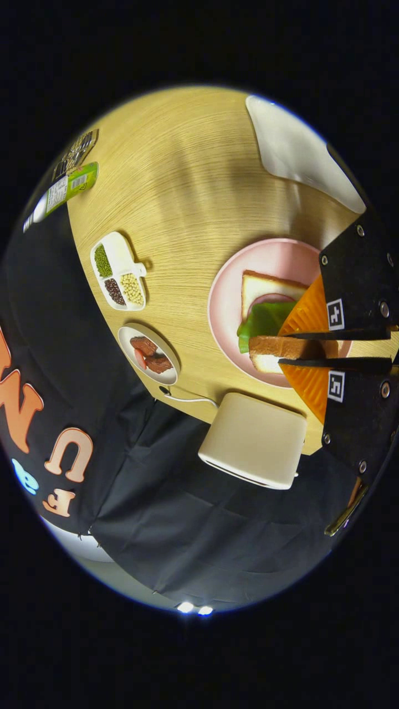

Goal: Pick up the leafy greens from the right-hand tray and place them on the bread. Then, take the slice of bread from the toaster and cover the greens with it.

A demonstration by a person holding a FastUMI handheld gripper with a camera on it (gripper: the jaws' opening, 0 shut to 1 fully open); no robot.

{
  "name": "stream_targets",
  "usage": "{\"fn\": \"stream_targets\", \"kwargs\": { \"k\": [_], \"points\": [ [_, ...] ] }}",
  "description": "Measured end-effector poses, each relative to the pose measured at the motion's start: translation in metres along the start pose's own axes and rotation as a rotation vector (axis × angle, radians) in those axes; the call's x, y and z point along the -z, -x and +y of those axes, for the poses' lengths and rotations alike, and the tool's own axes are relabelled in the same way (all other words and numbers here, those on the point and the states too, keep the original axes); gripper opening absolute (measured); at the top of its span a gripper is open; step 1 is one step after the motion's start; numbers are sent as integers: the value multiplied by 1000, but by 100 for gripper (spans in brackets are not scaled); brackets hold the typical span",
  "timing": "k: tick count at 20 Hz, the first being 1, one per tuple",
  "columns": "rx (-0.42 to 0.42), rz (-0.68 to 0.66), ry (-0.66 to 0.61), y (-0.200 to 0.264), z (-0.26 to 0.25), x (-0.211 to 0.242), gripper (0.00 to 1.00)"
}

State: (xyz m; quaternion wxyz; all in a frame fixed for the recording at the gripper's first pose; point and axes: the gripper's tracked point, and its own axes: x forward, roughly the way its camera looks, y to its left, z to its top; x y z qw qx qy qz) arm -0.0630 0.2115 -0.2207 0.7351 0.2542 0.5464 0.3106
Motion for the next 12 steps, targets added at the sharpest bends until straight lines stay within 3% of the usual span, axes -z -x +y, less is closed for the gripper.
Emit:
{"fn": "stream_targets", "kwargs": {
  "k": [4, 7, 8, 12],
  "points": [
    [56, -24, 25, -1, -7, -2, 18],
    [181, -102, 121, 2, -28, -14, 35],
    [204, -126, 146, 7, -29, -18, 44],
    [257, -270, 246, 31, -26, -44, 65]
  ]
}}
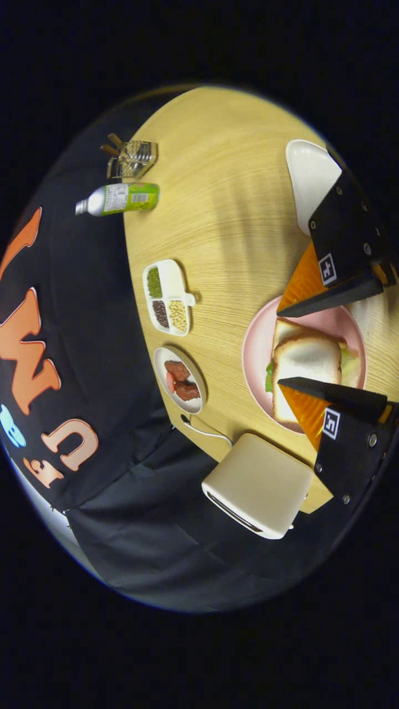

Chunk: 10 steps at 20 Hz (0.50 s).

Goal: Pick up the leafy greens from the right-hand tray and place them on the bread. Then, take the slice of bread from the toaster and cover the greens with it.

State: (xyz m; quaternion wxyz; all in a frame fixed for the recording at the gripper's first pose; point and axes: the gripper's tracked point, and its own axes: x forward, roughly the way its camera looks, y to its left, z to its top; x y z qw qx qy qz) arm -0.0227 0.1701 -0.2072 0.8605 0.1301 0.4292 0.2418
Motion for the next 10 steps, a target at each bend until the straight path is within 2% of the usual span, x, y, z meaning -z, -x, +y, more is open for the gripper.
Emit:
{"fn": "stream_targets", "kwargs": {
  "k": [1, 4, 6, 10],
  "points": [
    [13, -47, 26, 4, -1, -10, 69],
    [47, -173, 97, 21, -1, -35, 88],
    [69, -251, 135, 31, 1, -51, 94],
    [87, -388, 171, 54, 11, -79, 98]
  ]
}}
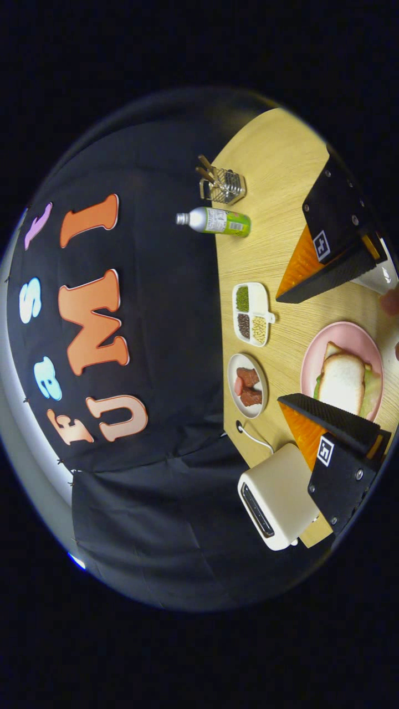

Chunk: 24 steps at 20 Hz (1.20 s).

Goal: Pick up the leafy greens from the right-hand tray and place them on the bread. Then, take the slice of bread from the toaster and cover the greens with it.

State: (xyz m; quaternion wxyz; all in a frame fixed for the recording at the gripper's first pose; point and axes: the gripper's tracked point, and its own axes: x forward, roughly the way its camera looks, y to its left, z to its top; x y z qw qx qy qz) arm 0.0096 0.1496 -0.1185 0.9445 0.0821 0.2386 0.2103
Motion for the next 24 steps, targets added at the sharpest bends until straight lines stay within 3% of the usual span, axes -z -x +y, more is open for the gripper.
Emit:
{"fn": "stream_targets", "kwargs": {
  "k": [14, 24],
  "points": [
    [96, -498, 151, 69, 17, -119, 98],
    [188, -550, 241, 98, 15, -143, 98]
  ]
}}
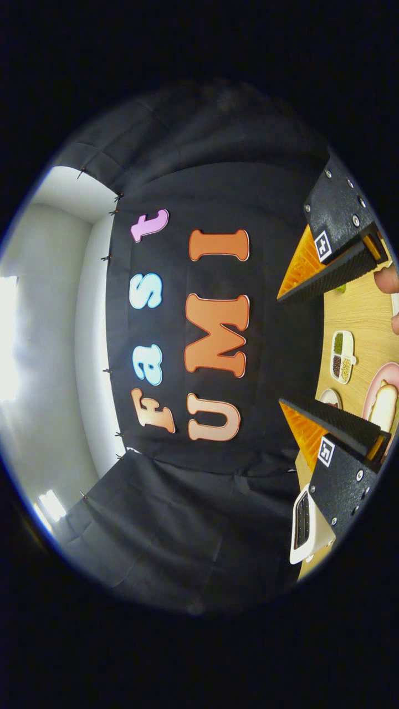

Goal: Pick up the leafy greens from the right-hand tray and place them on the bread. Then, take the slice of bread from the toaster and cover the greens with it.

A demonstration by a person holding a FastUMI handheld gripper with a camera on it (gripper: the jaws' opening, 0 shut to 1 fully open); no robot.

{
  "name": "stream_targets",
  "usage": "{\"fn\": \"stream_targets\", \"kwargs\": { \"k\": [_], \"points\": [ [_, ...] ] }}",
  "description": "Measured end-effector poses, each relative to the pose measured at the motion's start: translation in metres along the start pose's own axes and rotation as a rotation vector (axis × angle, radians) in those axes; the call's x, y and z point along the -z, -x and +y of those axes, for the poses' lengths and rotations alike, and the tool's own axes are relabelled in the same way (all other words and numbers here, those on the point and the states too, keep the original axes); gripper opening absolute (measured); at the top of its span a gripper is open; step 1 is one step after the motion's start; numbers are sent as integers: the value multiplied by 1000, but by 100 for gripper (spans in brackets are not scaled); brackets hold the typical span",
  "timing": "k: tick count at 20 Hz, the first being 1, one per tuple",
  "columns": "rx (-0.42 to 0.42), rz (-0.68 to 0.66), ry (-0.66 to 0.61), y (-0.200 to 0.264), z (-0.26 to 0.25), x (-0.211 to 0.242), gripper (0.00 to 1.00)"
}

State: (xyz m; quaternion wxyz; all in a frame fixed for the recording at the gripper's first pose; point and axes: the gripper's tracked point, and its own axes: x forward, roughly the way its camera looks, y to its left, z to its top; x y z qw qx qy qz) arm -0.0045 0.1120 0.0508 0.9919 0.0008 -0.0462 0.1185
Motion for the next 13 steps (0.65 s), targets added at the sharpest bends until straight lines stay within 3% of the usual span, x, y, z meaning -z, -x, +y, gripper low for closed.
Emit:
{"fn": "stream_targets", "kwargs": {
  "k": [13],
  "points": [
    [57, 19, -20, -3, -23, 2, 98]
  ]
}}
